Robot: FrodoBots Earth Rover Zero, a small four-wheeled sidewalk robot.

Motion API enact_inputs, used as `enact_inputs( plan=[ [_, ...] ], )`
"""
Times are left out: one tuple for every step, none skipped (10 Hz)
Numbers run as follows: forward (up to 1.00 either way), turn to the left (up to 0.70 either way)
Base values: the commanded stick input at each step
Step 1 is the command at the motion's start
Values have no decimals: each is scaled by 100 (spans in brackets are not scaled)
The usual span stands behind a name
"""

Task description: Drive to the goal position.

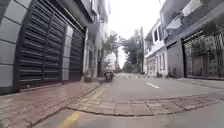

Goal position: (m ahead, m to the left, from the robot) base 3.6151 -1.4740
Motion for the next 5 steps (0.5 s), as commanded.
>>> enact_inputs(
  plan=[
    [50,0],
    [50,0],
    [50,0],
    [50,0],
    [50,0]
  ],
)
